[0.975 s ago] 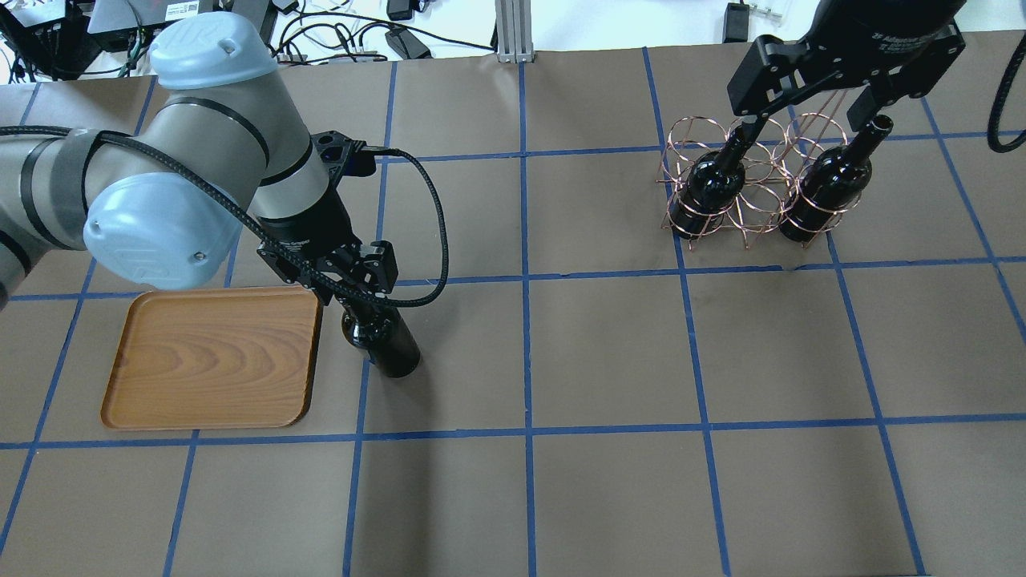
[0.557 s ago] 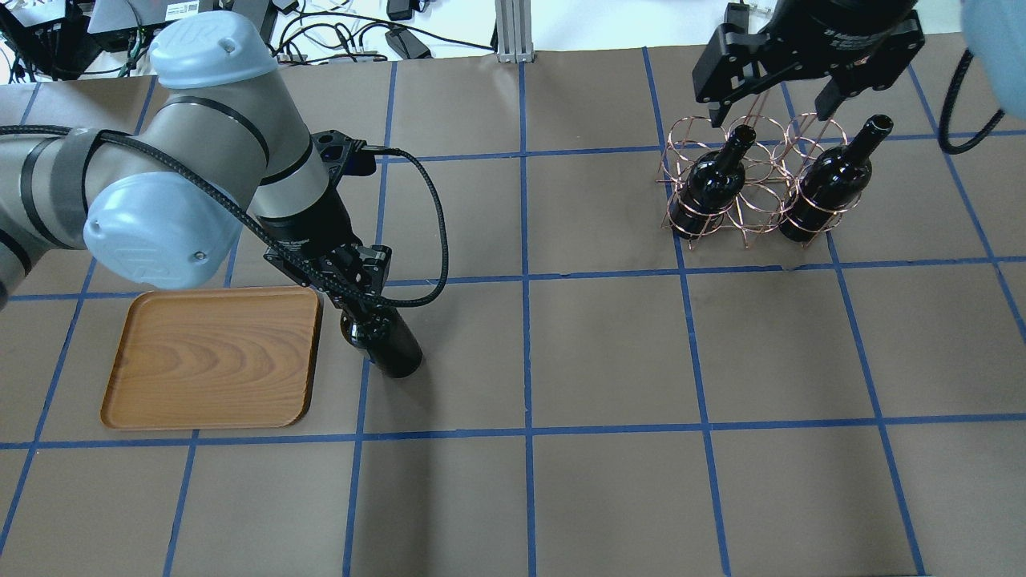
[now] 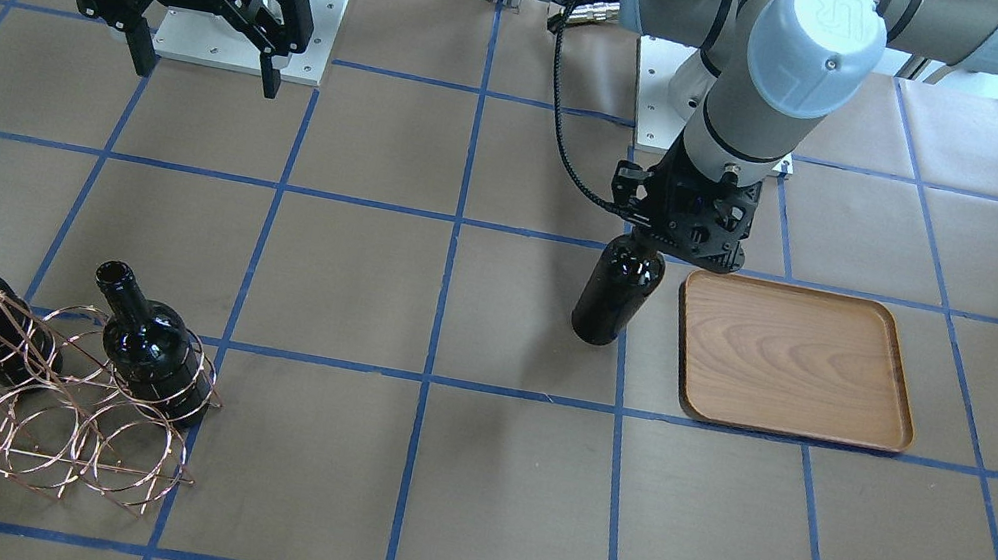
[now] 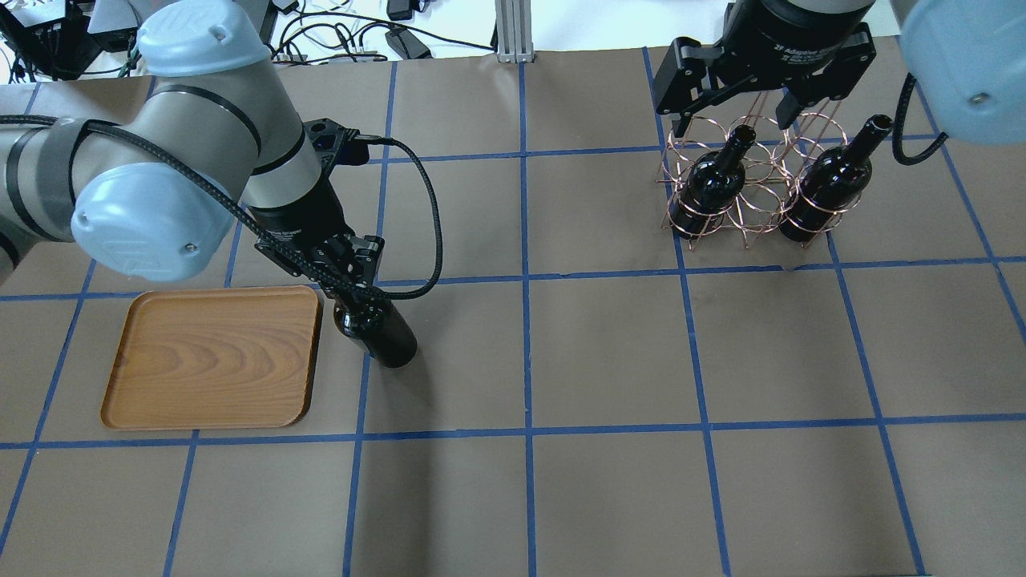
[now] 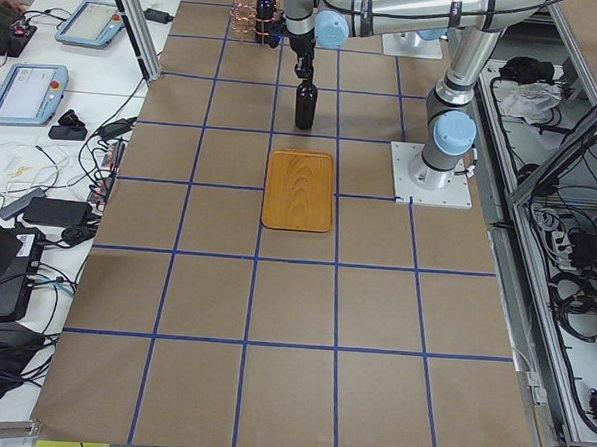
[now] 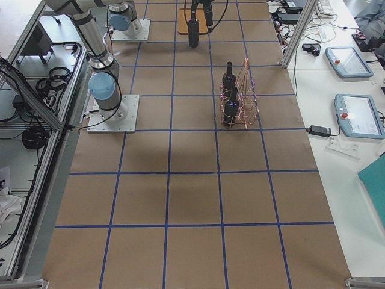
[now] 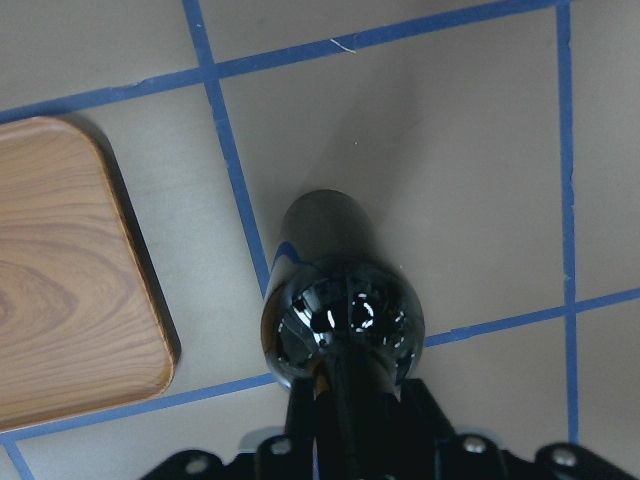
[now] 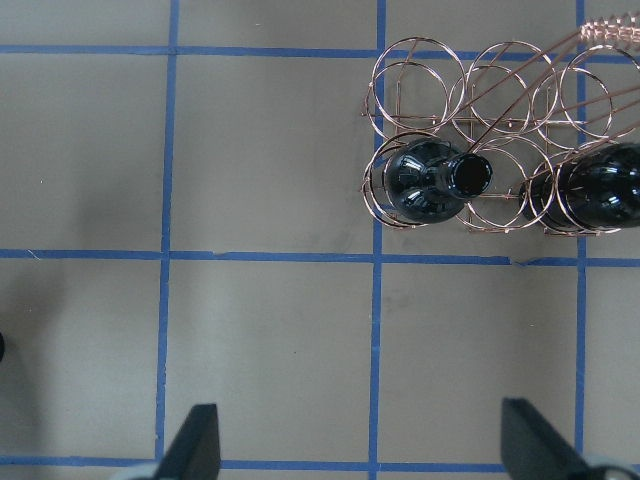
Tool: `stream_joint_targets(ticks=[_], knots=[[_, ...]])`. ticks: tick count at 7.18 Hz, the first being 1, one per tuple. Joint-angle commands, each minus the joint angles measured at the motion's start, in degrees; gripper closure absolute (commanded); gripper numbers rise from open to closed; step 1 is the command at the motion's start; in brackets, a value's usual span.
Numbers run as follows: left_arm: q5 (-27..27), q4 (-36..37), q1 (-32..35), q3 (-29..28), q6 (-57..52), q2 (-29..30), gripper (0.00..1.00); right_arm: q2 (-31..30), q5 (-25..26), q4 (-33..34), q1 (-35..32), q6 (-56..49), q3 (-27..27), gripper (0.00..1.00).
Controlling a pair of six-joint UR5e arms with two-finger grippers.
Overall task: Take wine from basket and place on tray
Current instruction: 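Tip the bottle over and lay it on the tray with the left gripper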
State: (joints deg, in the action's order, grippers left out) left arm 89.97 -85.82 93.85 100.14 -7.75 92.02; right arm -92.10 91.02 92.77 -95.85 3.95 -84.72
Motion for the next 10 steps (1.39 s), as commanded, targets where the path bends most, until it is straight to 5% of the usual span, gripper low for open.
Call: stream_joint_targets(ticks=[1, 5, 7, 10], knots=[[4.76, -4.76, -2.25, -7.81, -6.35, -0.52, 1.00, -0.27, -0.14, 0.04, -0.04, 0.17, -0.01, 0.00], [6.53, -7.16, -21.75, -7.87, -24.48, -1.31, 1.00, 0.16, 0.21, 6.02, 0.31, 0.44, -0.01, 0.00], [6.01, -3.24, -25.81, -0.95, -27.40, -1.58, 1.00, 0.86, 0.83, 6.29, 0.66, 0.44, 0.34, 0.00], [6.09, -2.24, -28.46, 0.23, -30.84, 0.09, 1.00, 3.67, 0.21, 6.11, 1.89, 0.53, 4.20, 0.00]])
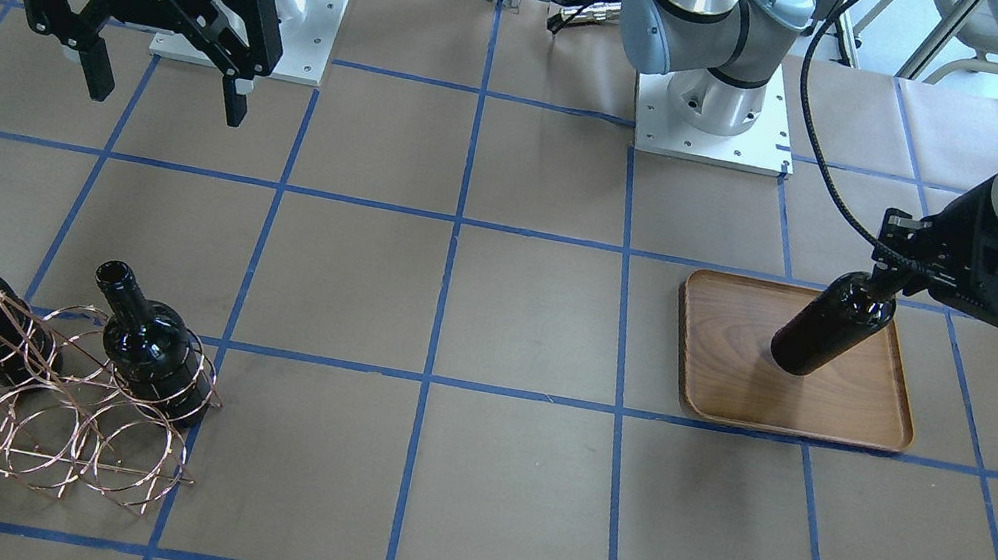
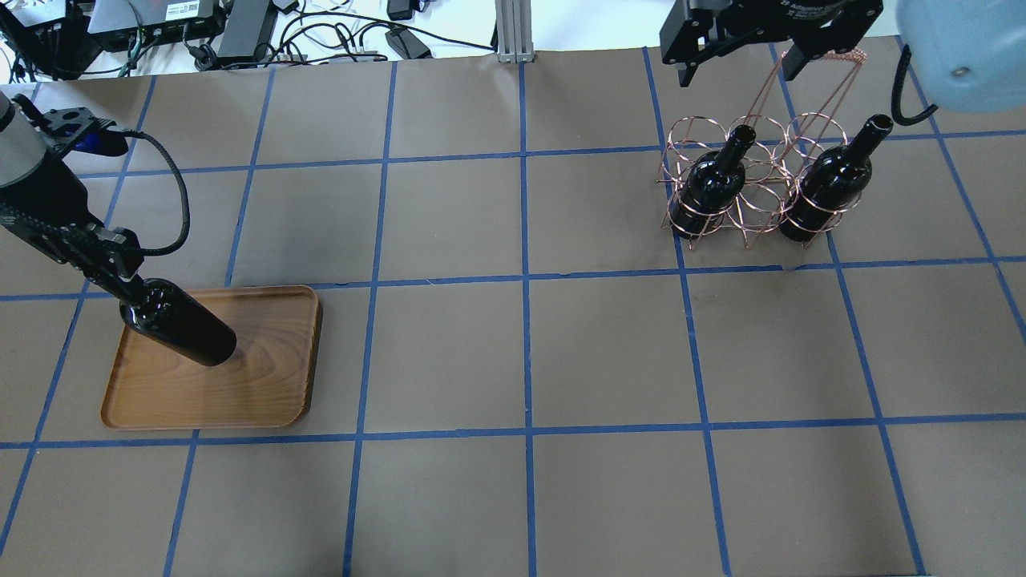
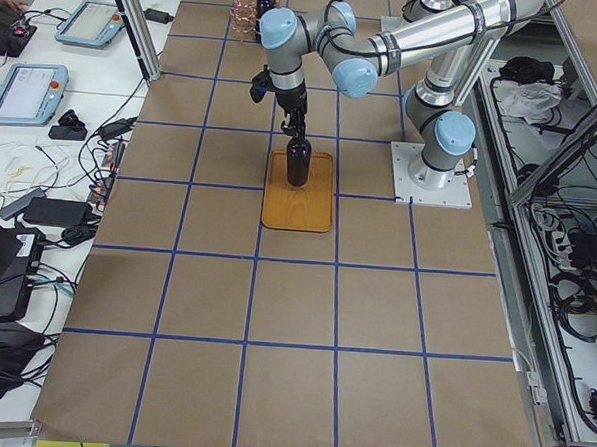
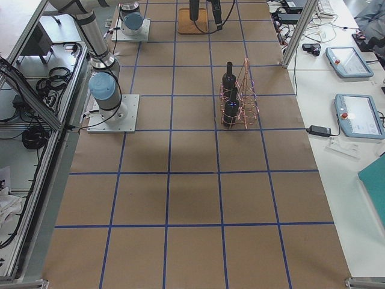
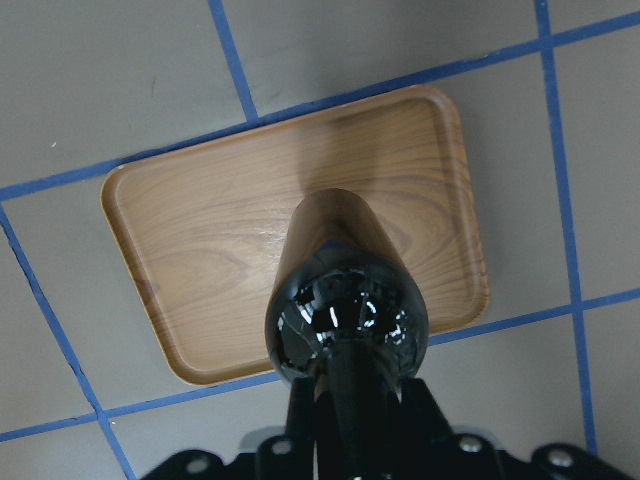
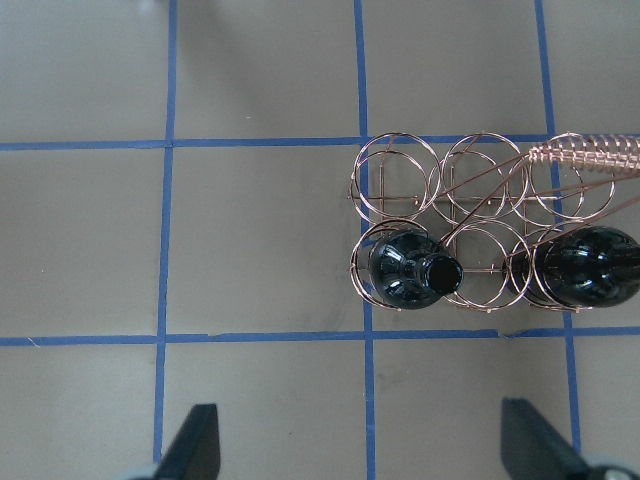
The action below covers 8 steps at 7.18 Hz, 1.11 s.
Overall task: Take wine from basket and place on tray
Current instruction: 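Tip the bottle over and lay it on the tray with the left gripper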
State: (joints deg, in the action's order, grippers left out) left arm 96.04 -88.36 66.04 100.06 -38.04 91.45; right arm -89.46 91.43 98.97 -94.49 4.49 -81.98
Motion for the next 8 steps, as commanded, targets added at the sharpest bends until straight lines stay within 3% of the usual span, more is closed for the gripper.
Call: stream_joint_targets(ticks=[1, 2, 3, 4, 8], knots=[[0.20, 0.21, -0.65, 0.22, -0.63, 0.75, 1.00, 1.05, 0.06, -0.27, 0.62, 0.00, 1.38, 0.00], [0.11, 0.21, -0.74, 0.31, -0.37, 0.84, 1.00, 0.87, 0.33, -0.44, 0.62, -0.09, 1.30, 0.00], [-0.15, 0.29, -0.74, 0.31, 0.33, 0.84, 0.10, 1.05, -0.19, -0.01, 0.53, -0.01, 1.12, 0.00], [0.11, 0.03, -0.57, -0.21, 1.73, 0.49, 0.00, 1.05, 0.06, -0.18, 0.62, 0.00, 0.86, 0.00], [-0.15, -11.46, 4.24, -10.56, 17.96, -6.44, 0.00, 1.05, 0.07, -0.27, 0.44, 0.00, 0.33, 0.00]])
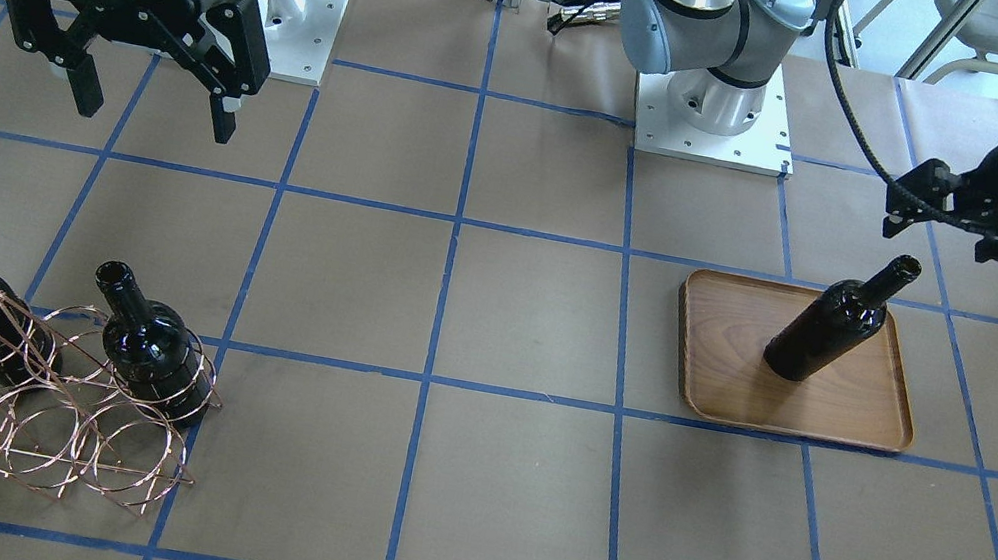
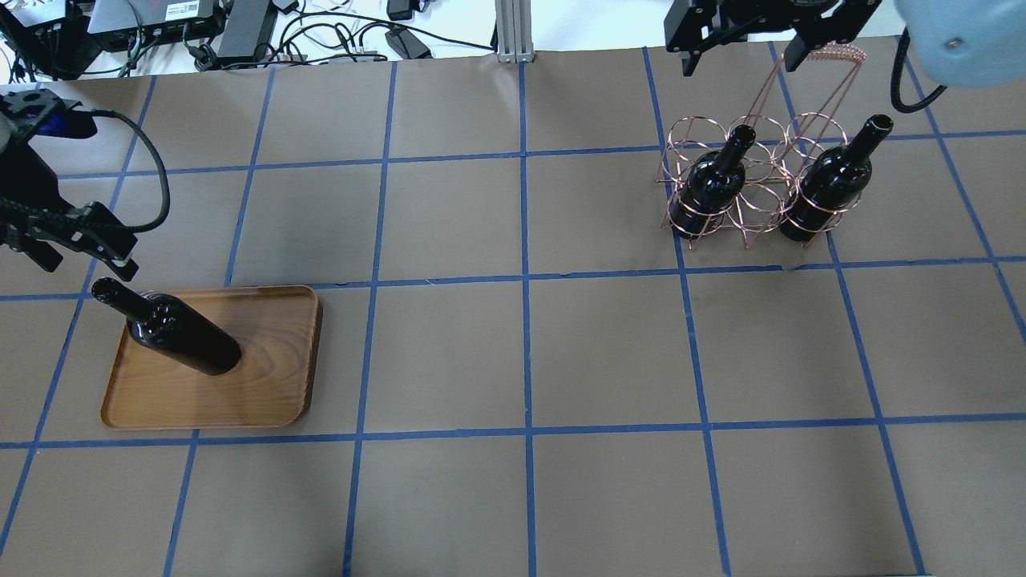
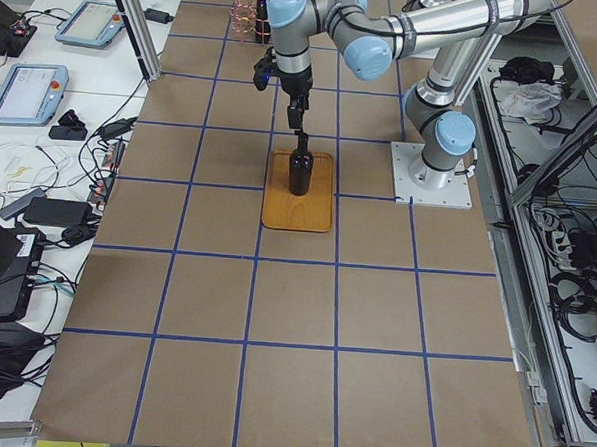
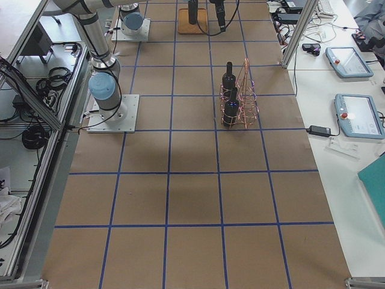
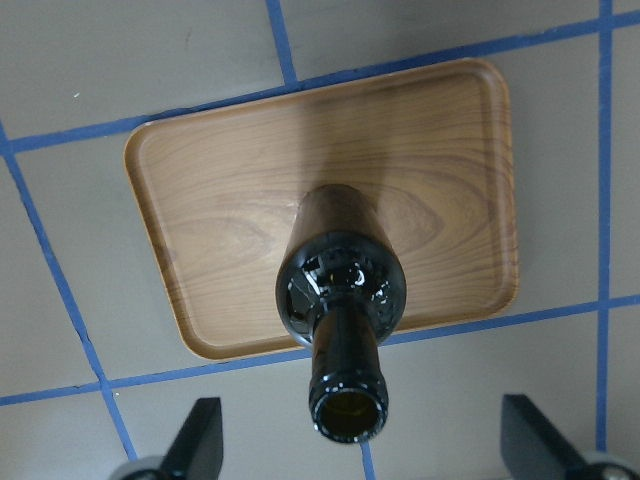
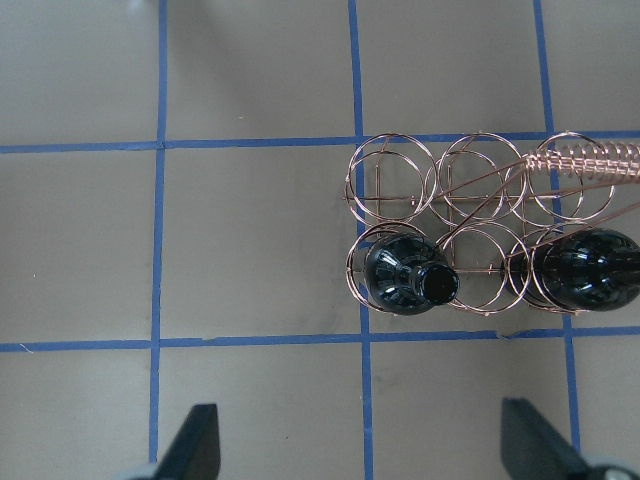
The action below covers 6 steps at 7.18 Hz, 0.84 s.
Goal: Take wine from basket and place on tray
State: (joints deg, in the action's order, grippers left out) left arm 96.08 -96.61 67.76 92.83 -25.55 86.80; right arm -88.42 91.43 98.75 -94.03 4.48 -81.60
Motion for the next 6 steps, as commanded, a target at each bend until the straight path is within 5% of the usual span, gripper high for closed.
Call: stream_joint_targets(ticks=[1, 3, 6], knots=[[-0.46, -2.97, 7.51, -3.36, 10.03, -2.07, 0.00, 0.00, 0.24, -0.05, -0.02, 0.00, -0.06, 0.00], [-0.20, -2.09, 17.53, -3.88, 22.78, -1.81, 0.00, 0.00, 0.24, -0.05, -0.02, 0.00, -0.06, 0.00], [-1.77, -0.86, 23.20, -3.27, 25.45, -1.19, 0.00, -0.08, 0.42, 0.03, -0.02, 0.00, -0.14, 0.00]])
